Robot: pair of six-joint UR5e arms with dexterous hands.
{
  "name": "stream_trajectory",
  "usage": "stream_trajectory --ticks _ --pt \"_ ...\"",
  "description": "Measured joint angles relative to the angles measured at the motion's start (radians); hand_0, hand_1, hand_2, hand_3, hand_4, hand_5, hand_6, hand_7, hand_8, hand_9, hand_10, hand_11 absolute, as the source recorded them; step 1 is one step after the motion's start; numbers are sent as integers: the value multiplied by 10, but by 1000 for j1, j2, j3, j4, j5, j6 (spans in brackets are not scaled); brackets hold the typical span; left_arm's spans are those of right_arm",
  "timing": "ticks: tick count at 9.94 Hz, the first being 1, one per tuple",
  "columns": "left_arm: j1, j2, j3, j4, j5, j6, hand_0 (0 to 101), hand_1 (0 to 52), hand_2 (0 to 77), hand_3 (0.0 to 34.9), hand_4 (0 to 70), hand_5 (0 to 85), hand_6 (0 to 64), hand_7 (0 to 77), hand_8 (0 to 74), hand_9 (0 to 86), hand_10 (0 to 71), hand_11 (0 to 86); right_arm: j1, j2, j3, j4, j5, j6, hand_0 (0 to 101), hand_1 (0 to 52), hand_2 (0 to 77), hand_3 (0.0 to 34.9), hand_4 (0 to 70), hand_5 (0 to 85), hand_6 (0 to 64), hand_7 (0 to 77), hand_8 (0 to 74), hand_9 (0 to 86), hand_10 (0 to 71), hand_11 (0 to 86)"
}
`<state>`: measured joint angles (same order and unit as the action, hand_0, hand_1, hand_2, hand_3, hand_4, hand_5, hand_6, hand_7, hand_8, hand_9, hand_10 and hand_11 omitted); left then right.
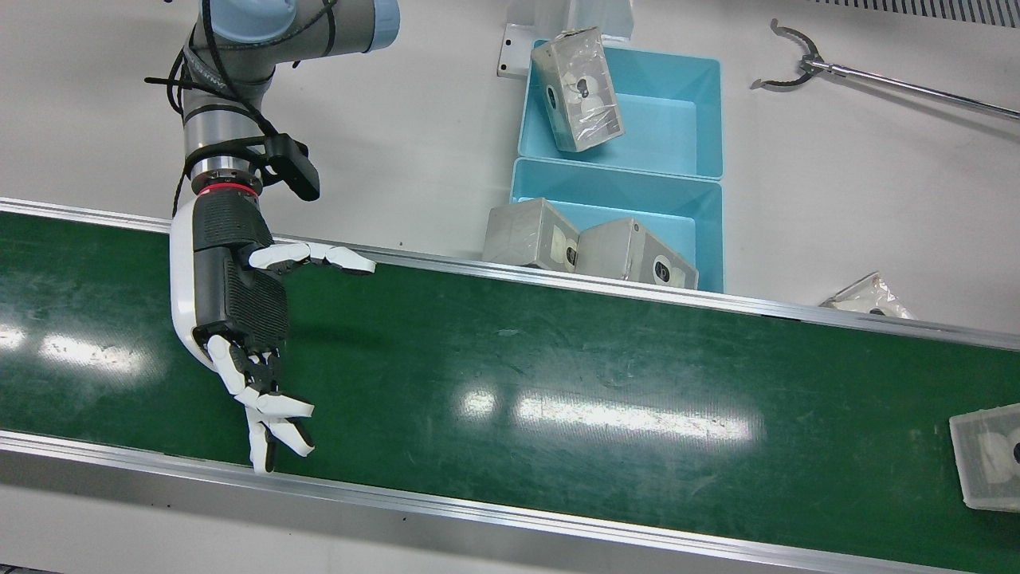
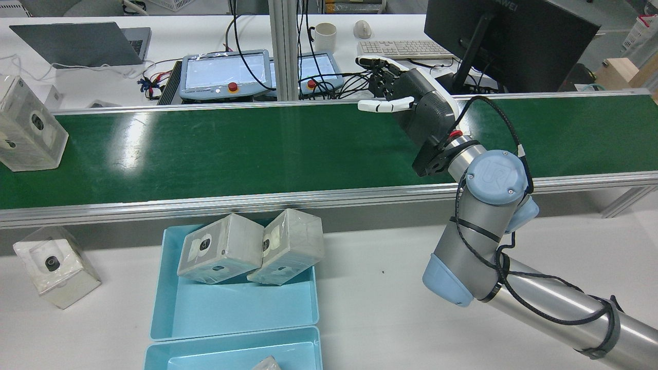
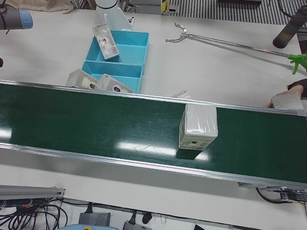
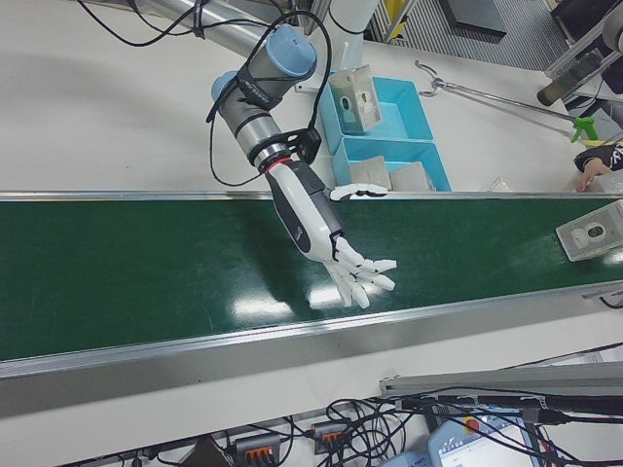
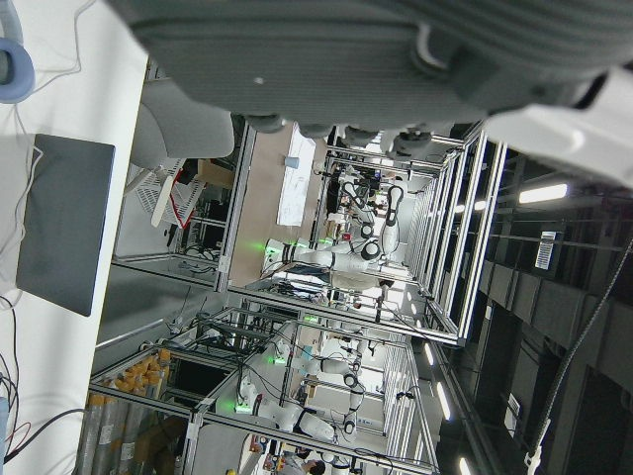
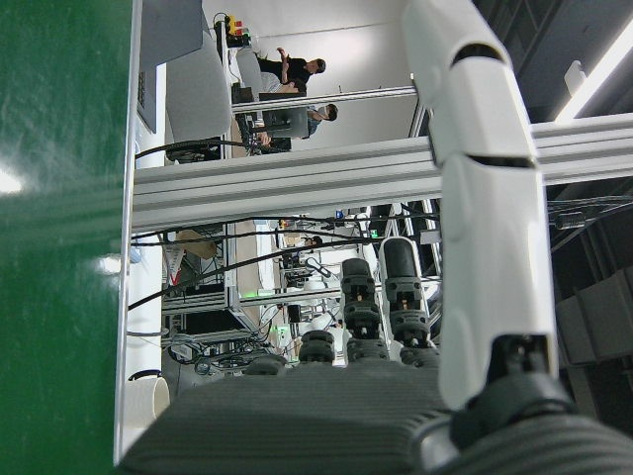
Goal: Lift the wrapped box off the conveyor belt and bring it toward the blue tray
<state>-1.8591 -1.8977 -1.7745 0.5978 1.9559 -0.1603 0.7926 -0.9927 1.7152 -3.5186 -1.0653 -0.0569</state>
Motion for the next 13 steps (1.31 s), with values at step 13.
stream_trajectory --ticks 13 --pt "0 0 0 0 0 0 0 0 11 0 0 11 5 5 5 0 5 5 -13 1 -48 10 -1 -5 497 158 114 0 125 240 71 71 5 33 0 5"
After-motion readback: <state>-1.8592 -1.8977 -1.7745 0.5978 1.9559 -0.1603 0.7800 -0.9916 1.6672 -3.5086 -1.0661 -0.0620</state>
